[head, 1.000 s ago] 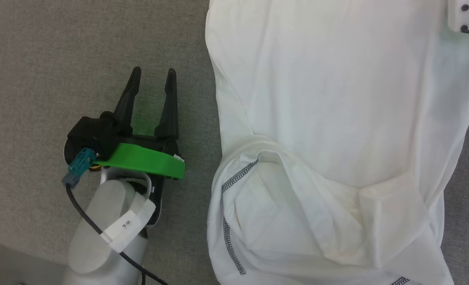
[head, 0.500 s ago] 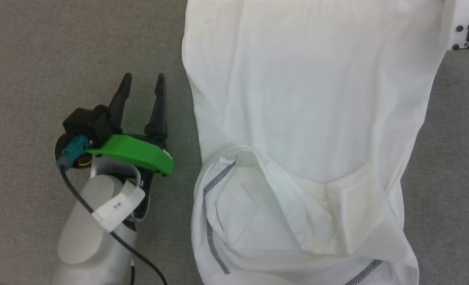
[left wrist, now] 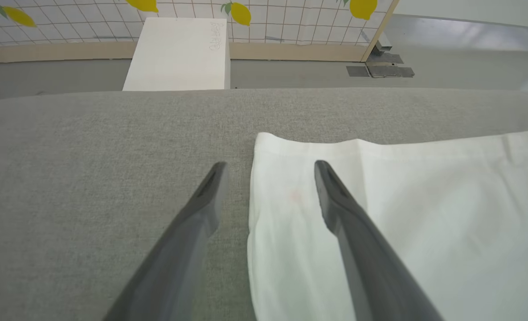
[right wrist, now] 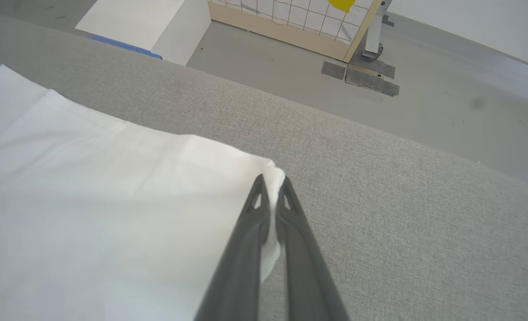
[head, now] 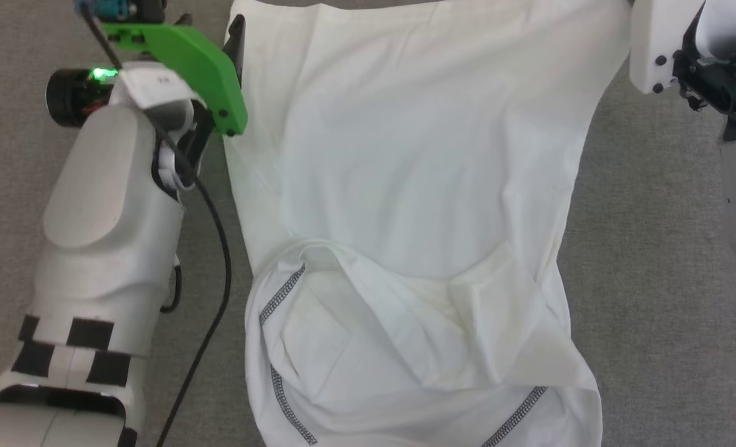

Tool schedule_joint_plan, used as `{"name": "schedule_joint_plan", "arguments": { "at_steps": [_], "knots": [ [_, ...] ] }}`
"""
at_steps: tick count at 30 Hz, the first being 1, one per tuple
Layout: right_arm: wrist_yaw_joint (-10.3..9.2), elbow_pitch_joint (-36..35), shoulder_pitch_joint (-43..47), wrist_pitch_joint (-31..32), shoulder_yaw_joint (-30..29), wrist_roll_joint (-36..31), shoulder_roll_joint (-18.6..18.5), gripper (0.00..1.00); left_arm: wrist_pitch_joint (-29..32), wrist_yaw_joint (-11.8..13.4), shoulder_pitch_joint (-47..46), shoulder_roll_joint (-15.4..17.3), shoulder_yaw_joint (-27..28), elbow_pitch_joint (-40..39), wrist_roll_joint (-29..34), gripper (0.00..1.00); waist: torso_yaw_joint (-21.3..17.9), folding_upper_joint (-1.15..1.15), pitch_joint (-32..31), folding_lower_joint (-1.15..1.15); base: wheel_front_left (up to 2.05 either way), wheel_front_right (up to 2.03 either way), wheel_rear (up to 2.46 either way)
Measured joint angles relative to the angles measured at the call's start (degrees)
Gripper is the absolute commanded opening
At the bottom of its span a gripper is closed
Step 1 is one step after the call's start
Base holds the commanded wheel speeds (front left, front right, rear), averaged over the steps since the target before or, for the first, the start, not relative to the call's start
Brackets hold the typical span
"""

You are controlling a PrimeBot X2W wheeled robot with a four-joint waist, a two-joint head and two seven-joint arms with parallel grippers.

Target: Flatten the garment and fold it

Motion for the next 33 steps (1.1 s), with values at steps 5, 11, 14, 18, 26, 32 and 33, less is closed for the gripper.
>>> {"name": "schedule_joint_plan", "arguments": {
  "at_steps": [5,11,14,18,26,32,33],
  "knots": [
    [0.0,-1.1,0.0,-0.1,2.3,1.4,-0.7,0.0,7.3,0.7,-7.2,0.0,-1.8,6.6,0.7,1.0,-1.8,0.0,2.3,0.0,0.0,0.0,0.0],
    [0.0,-2.4,0.0,-0.1,4.6,2.8,-1.9,0.0,13.4,3.1,-13.2,1.1,-3.8,12.6,2.9,1.0,-3.2,0.0,5.1,0.0,0.0,0.0,0.0],
    [0.0,-3.1,0.0,-0.1,5.7,3.4,-2.3,0.0,15.2,3.8,-15.0,1.8,-4.5,14.2,4.3,1.0,-3.9,0.0,6.4,0.0,0.0,0.0,0.0],
    [0.0,-3.7,-0.1,-0.1,6.8,3.9,-3.0,0.0,18.2,4.2,-17.7,2.2,-4.6,15.7,4.1,1.0,-4.4,0.0,7.8,0.0,0.0,0.0,0.0],
    [0.0,-4.0,-0.1,-0.1,7.8,4.4,-3.9,0.0,27.7,3.6,-20.2,1.9,-2.7,15.3,-0.3,0.0,-4.3,0.0,9.2,0.0,0.0,0.0,0.0],
    [0.0,-4.0,-0.2,-0.4,8.0,4.4,-4.4,0.0,27.3,3.0,-19.2,1.3,-2.3,12.8,-1.9,0.0,-3.9,0.0,9.3,0.0,0.0,0.0,0.0],
    [0.0,-4.0,-0.2,-0.5,8.0,4.4,-4.5,0.0,26.8,2.9,-18.8,1.4,-2.1,12.3,-2.1,0.0,-3.9,0.0,9.3,0.0,0.0,0.0,0.0]
  ]
}}
